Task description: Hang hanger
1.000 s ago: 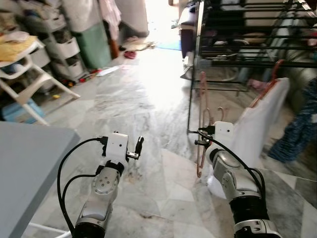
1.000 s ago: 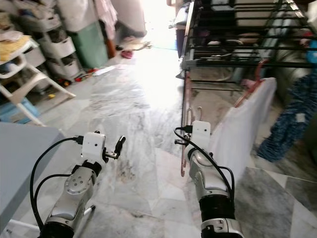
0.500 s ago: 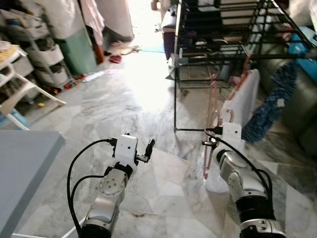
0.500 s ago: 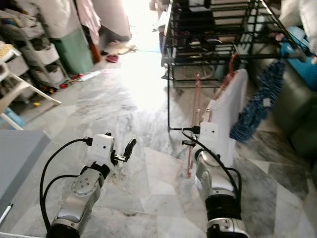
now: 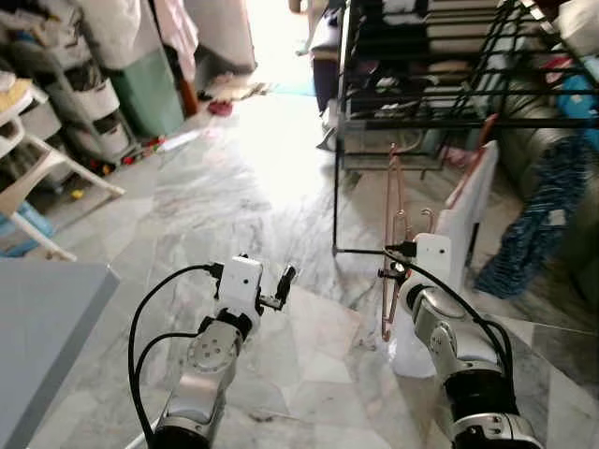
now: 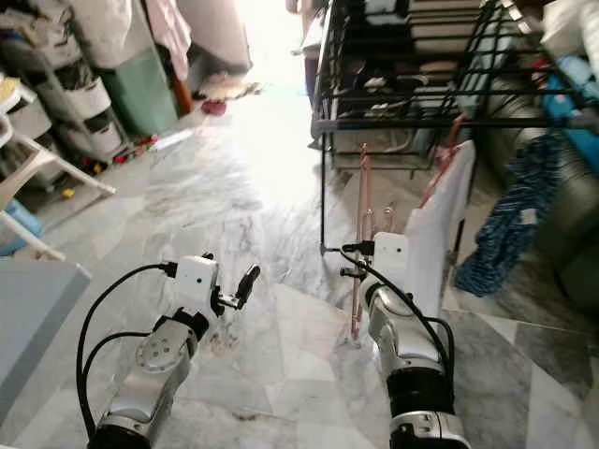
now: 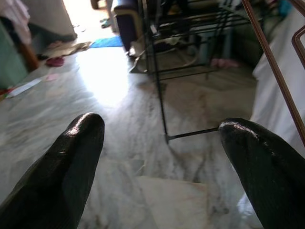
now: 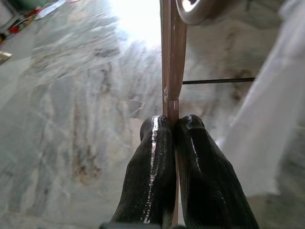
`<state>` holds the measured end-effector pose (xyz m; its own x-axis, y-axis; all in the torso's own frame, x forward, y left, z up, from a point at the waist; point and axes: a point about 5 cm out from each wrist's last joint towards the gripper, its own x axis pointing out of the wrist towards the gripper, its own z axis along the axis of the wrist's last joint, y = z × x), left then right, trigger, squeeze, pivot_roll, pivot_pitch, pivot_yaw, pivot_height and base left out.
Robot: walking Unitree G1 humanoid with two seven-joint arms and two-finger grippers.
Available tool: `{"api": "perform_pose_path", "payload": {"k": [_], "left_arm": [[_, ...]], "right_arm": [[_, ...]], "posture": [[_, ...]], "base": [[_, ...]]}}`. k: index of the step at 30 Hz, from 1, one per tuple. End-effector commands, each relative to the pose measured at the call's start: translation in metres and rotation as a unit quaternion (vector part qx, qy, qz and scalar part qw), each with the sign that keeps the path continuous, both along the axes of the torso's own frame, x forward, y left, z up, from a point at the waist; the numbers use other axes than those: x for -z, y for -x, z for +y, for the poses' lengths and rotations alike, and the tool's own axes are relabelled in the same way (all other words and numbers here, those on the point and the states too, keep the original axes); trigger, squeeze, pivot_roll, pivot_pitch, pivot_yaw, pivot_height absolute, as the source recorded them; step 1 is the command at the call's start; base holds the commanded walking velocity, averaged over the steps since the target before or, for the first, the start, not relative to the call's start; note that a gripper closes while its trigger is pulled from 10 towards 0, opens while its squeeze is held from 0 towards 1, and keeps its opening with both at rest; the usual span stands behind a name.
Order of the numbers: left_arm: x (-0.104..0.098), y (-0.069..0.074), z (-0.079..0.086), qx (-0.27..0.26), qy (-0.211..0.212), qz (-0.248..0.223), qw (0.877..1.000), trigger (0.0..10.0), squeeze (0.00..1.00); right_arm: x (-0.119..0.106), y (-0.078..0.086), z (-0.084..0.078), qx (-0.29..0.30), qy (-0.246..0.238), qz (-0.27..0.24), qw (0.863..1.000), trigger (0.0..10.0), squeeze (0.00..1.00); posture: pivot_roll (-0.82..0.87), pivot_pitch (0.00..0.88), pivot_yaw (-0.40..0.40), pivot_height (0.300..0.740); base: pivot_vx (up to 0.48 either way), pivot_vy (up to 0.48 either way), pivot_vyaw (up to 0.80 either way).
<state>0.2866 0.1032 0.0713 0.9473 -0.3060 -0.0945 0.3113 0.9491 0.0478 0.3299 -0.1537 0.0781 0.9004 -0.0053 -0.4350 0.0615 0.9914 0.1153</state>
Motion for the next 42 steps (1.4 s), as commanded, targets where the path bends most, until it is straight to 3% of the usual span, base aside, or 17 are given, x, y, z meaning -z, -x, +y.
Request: {"api": "perform_pose_path", "payload": {"k": [1, 21, 29, 38, 42], "left_arm": [[0.0, 0.0, 0.001, 0.001, -0.002, 0.002, 1.0, 10.0, 0.0], [0.003, 0.004, -0.001, 0.012, -0.003, 0.01, 1.0, 10.0, 0.0], [0.006, 0.004, 0.0, 0.007, -0.006, 0.02, 1.0, 10.0, 0.0], [0.01, 0.011, 0.004, 0.016, -0.006, 0.025, 1.0, 10.0, 0.0], [0.012, 0.015, 0.008, 0.018, -0.005, 0.026, 1.0, 10.0, 0.0]], "right_arm": [[-0.003, -0.003, 0.004, -0.006, -0.002, -0.001, 1.0, 10.0, 0.0], [0.009, -0.003, -0.008, 0.012, 0.043, 0.035, 0.998, 10.0, 0.0], [0.01, -0.003, -0.005, 0.0, 0.035, 0.037, 0.999, 10.0, 0.0], [0.0, -0.007, 0.001, -0.021, 0.056, 0.048, 0.997, 10.0, 0.0], [-0.01, -0.011, 0.009, -0.043, 0.036, 0.029, 0.998, 10.0, 0.0]], "posture": [[-0.07, 0.0, 0.096, 0.74], [-0.06, 0.0, 0.091, 0.74], [-0.06, 0.0, 0.088, 0.74], [-0.06, 0.0, 0.081, 0.74], [-0.06, 0.0, 0.079, 0.74]], "base": [[0.409, 0.0, 0.0], [0.39, 0.0, 0.0], [0.407, 0.0, 0.0], [0.0, 0.0, 0.0], [0.0, 0.0, 0.0]]}}
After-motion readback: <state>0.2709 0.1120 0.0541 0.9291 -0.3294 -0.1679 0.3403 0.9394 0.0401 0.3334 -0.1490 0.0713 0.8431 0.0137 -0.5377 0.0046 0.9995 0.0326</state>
